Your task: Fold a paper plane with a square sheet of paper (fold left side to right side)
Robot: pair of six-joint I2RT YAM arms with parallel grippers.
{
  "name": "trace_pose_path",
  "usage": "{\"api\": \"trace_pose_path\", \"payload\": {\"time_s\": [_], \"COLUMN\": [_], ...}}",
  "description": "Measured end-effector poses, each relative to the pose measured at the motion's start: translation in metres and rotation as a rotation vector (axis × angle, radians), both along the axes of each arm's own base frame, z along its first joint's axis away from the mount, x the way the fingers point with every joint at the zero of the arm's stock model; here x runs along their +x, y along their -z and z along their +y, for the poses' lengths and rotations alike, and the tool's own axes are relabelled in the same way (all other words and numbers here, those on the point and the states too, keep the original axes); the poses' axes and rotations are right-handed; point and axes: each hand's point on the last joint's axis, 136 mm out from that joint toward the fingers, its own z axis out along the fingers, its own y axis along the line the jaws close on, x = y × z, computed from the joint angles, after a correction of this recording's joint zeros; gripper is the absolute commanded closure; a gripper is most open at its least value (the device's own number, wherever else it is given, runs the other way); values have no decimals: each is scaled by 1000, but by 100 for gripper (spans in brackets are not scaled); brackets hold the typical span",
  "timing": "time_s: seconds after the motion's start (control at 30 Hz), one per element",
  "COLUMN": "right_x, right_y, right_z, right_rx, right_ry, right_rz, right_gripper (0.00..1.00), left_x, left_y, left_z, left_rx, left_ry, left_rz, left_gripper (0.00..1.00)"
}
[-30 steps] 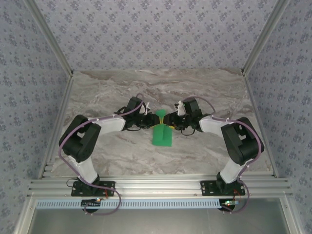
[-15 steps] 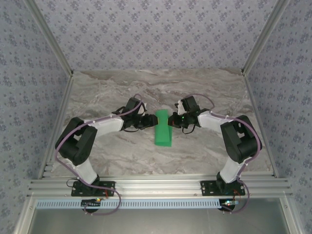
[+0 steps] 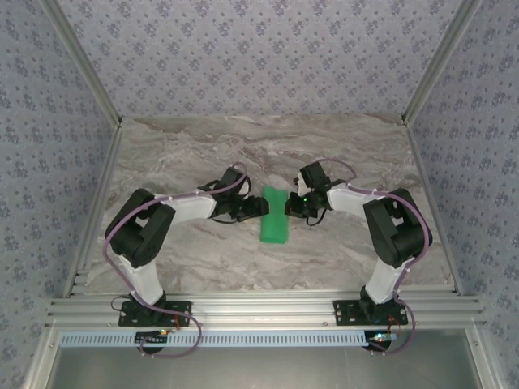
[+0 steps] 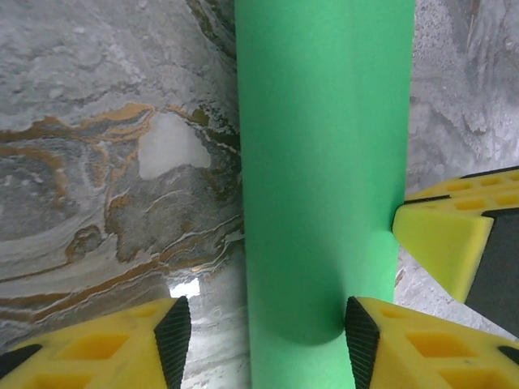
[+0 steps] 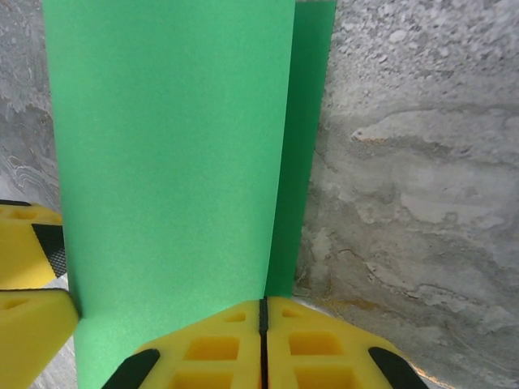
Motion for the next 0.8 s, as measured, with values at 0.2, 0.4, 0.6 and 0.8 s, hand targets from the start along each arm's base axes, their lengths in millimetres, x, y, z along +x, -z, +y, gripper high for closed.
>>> {"api": "trace_pose_path", "payload": {"time_s": [0.2,0.4,0.6,0.8], "right_x": [0,1,9,5], "right_y": [0,-11,-42,-43], "right_z": [0,-12,-28,-36], "right_rx": [-2,-51,-64,-86], "right_ry": [-6,0,39,49], "right_rz": [-3,-45,-139,-139], "right_gripper": [77,62,58,58], "left_x": [4,1,1,1], "left_y": [1,11,13,13], "left_z": [-7,-1,1,-1], "left_rx": [15,66,77,79], "left_ry": [5,2,5,6], "left_rz": [-7,15,15,20], "left_gripper": [63,64,63,59]}}
